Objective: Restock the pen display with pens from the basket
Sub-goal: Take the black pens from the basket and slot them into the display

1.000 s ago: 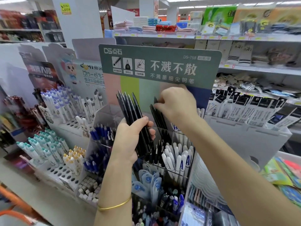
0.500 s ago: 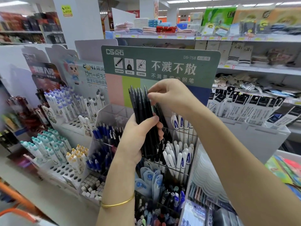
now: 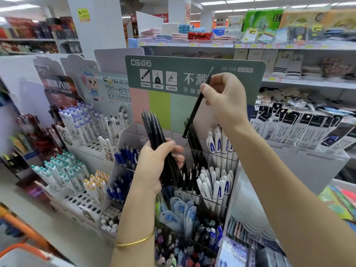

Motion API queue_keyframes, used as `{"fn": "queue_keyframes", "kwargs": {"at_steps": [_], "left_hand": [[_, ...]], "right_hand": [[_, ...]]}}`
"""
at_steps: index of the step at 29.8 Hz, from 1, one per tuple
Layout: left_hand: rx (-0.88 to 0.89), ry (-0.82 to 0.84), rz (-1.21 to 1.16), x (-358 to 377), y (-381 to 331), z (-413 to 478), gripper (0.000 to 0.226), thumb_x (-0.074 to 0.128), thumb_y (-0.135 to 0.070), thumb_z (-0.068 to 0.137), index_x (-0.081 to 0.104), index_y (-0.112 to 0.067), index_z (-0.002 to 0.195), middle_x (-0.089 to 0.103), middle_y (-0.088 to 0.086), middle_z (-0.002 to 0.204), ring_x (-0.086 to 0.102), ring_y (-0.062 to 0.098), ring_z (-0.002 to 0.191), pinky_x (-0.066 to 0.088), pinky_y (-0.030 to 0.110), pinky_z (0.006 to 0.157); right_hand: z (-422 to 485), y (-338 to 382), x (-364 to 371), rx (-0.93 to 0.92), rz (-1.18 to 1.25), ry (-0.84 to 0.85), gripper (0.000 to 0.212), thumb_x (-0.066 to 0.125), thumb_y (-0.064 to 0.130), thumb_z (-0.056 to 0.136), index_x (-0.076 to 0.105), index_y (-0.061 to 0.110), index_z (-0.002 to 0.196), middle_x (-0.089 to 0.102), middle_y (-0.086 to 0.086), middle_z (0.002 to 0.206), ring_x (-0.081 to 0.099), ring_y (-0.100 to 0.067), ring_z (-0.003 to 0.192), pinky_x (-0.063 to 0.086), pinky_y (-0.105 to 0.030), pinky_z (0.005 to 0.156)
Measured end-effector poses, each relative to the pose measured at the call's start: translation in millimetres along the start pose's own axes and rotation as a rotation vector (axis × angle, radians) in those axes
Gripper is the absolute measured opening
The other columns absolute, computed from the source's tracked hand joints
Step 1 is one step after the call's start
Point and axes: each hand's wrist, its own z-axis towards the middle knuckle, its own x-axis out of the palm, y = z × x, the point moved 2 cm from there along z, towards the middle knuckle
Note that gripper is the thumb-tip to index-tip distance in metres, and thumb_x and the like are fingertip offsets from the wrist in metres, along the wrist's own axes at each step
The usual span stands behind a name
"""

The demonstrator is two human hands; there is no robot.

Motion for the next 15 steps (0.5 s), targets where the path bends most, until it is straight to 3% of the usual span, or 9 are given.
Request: {"fn": "queue_keyframes", "kwargs": {"at_steps": [3, 7, 9, 11, 13, 15], "left_hand": [[0.004, -0.028, -0.039, -2, -2, 1, 0.008, 0.055, -0.005, 0.095, 0.05, -0.005, 0.101, 0.062, 0.009, 0.071, 0.057, 0.015, 0.048, 0.051, 0.029, 0.048], [-0.004, -0.009, -0.027, -2, -3, 1, 0.007, 0.056, -0.006, 0.095, 0.051, -0.005, 0.1, 0.063, 0.006, 0.07, 0.057, 0.015, 0.049, 0.052, 0.029, 0.049], [-0.008, -0.004, -0.021, -2, -4, 0, 0.006, 0.056, -0.005, 0.095, 0.052, -0.006, 0.1, 0.063, 0.007, 0.072, 0.057, 0.015, 0.05, 0.052, 0.029, 0.049], [-0.01, 0.006, -0.022, -1, -4, -1, 0.007, 0.055, -0.005, 0.095, 0.053, -0.006, 0.101, 0.062, 0.008, 0.075, 0.057, 0.016, 0.05, 0.051, 0.029, 0.049], [-0.009, 0.028, -0.029, 0, -5, -1, 0.007, 0.054, -0.004, 0.095, 0.053, -0.006, 0.101, 0.06, 0.006, 0.073, 0.056, 0.016, 0.051, 0.051, 0.029, 0.049], [-0.002, 0.072, -0.012, 0, -5, -2, 0.007, 0.053, -0.003, 0.095, 0.053, -0.007, 0.102, 0.057, 0.004, 0.068, 0.056, 0.016, 0.052, 0.05, 0.029, 0.049]], "right_hand": [[-9, -6, 10, -0.107, -0.288, 0.027, 0.009, 0.063, 0.019, 0.087, 0.059, 0.014, 0.094, 0.061, 0.007, 0.079, 0.059, -0.017, 0.079, 0.05, -0.038, 0.075], [-16, -15, 27, -0.154, -0.633, 0.169, 0.014, 0.06, 0.024, 0.086, 0.059, 0.012, 0.095, 0.067, -0.002, 0.09, 0.059, -0.028, 0.089, 0.046, -0.035, 0.071], [-18, -19, 34, -0.183, -0.811, 0.265, 0.013, 0.059, 0.024, 0.087, 0.057, 0.012, 0.083, 0.062, -0.004, 0.084, 0.059, -0.031, 0.089, 0.039, -0.033, 0.068], [-20, -25, 40, -0.223, -1.015, 0.349, 0.029, 0.062, 0.022, 0.086, 0.044, 0.015, 0.064, 0.05, -0.003, 0.074, 0.057, -0.031, 0.091, 0.03, -0.031, 0.07], [-21, -27, 43, -0.232, -1.149, 0.401, 0.04, 0.064, 0.02, 0.085, 0.036, 0.017, 0.058, 0.045, -0.001, 0.071, 0.054, -0.029, 0.096, 0.026, -0.032, 0.073], [-16, -25, 40, -0.217, -1.116, 0.418, 0.027, 0.064, 0.022, 0.086, 0.051, 0.015, 0.063, 0.053, -0.002, 0.073, 0.055, -0.03, 0.095, 0.028, -0.03, 0.071]]}}
